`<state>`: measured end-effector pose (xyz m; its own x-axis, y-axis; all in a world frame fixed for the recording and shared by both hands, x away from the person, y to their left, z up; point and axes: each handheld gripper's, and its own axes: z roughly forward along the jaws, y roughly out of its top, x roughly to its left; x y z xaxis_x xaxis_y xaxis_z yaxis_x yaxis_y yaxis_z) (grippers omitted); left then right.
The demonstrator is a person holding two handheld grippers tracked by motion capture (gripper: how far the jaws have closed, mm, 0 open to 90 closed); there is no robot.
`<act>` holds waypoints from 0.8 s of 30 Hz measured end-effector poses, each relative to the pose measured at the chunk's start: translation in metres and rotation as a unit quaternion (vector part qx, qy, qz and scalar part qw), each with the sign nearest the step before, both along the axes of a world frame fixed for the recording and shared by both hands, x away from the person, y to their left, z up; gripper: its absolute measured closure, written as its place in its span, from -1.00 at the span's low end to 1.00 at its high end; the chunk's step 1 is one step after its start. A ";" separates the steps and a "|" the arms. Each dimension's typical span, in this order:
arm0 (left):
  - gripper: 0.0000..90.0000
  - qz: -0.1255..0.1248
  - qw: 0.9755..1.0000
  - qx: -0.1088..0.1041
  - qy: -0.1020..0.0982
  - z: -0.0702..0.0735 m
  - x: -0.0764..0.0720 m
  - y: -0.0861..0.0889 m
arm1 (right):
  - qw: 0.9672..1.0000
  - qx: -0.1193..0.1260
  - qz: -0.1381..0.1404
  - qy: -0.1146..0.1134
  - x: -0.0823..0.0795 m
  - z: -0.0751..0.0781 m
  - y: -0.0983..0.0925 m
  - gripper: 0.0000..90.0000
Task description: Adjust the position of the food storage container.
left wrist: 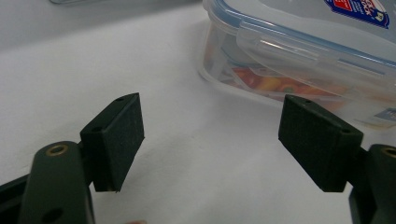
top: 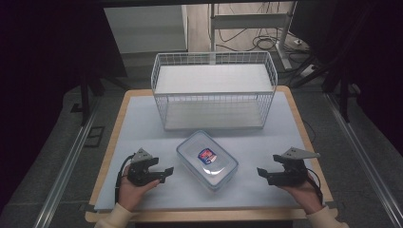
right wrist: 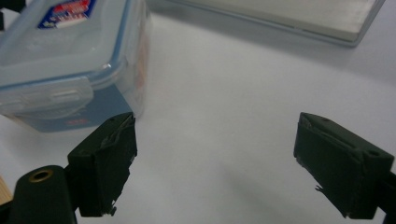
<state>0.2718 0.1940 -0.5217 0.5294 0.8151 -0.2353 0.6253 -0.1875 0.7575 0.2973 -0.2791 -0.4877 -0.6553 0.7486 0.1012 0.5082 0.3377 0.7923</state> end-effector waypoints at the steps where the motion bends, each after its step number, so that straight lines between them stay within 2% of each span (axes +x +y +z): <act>1: -0.50 0.001 1.000 -0.001 0.002 0.000 0.000 0.001 | 1.000 -0.011 0.003 0.005 0.002 -0.004 0.001 -0.70; 9: -0.49 0.006 1.000 -0.004 0.005 0.002 0.000 0.005 | 0.999 -0.034 0.002 0.030 0.003 -0.009 0.005 -0.68; 11: -0.49 0.005 1.000 -0.005 0.005 0.003 0.000 0.005 | 0.999 -0.039 -0.001 0.033 0.003 -0.009 0.005 -0.68; 12: -0.49 0.003 1.000 -0.005 0.005 0.003 0.000 0.004 | 0.998 -0.052 -0.006 0.039 0.003 -0.011 0.005 -0.68; 15: -0.49 -0.002 1.000 -0.005 0.004 0.006 -0.001 0.004 | 0.997 -0.059 -0.006 0.043 0.004 -0.011 0.005 -0.68; 18: -0.43 -0.014 1.000 -0.016 0.000 0.014 -0.006 0.004 | 0.997 -0.068 -0.009 0.047 0.004 -0.010 0.006 -0.68; 20: -0.40 -0.018 1.000 -0.014 -0.001 0.015 -0.007 0.002 | 0.996 -0.071 -0.008 0.052 0.004 -0.009 0.006 -0.68; 22: -0.34 -0.033 0.999 -0.007 -0.002 0.018 -0.012 -0.003 | 0.996 -0.070 -0.010 0.053 0.004 -0.009 0.005 -0.68; 24: -0.22 -0.046 0.999 -0.007 0.003 0.019 -0.016 -0.007 | 0.996 -0.068 -0.011 0.053 0.004 -0.008 0.004 -0.68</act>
<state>0.2557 0.1874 -0.5029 0.6001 0.7601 -0.2492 0.6105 -0.2339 0.7567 0.3011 -0.2749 -0.4959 -0.6299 0.7739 0.0655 0.5945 0.4262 0.6818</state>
